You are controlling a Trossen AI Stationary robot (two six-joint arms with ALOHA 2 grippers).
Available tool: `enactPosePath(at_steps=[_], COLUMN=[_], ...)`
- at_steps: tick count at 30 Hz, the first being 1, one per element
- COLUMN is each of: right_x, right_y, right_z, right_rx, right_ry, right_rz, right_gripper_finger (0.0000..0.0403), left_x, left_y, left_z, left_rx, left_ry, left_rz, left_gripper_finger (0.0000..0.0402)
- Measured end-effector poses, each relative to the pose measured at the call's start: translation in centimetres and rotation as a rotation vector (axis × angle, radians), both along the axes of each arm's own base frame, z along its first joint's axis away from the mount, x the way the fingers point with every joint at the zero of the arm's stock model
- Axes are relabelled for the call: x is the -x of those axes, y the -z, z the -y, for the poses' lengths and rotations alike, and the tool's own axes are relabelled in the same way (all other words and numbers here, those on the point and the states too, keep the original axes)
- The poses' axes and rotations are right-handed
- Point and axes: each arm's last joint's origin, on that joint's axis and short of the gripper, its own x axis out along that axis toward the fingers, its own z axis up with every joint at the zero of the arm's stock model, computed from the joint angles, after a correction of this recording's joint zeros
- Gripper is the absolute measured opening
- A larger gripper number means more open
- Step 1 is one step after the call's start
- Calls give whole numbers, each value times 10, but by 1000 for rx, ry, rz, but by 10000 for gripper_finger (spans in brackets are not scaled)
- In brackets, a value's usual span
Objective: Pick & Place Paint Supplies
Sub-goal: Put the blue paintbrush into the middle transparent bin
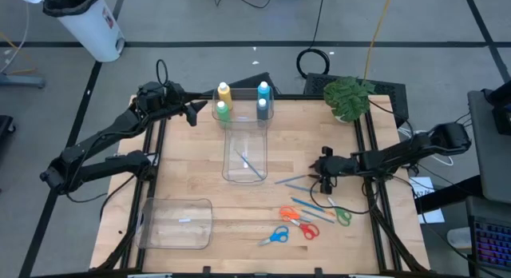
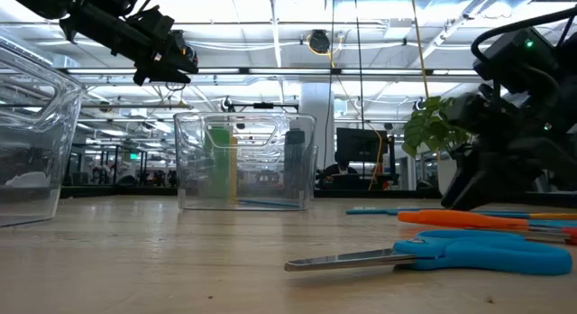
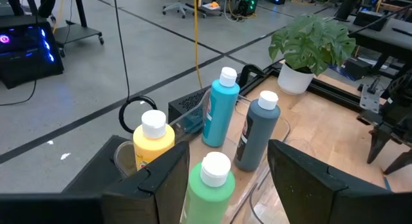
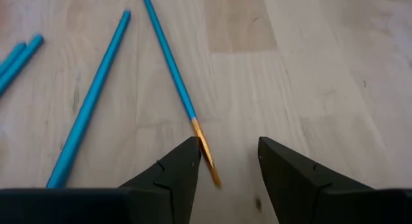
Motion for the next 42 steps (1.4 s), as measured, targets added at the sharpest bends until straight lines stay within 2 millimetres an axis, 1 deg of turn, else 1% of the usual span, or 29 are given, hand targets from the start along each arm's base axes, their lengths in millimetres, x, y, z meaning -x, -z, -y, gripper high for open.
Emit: enactPosePath(at_steps=[4,16,24,33,42], right_x=[1,3,4,4,5], right_y=[5,7,8,8,-7], right_z=[0,0,-2,-2,-2], right_rx=[14,15,6,17,10], right_ry=[-19,-37,-102,-140,-151], right_rz=[-32,-57,-72,-81,25], right_gripper_finger=[145,48,5,1,0], left_x=[0,0,0,0,0], left_y=[0,0,0,0,0], left_z=[0,0,0,0,0], left_rx=[0,0,0,0,0], left_ry=[0,0,0,0,0], left_rz=[0,0,0,0,0], left_gripper_finger=[214,214,214,214,214])
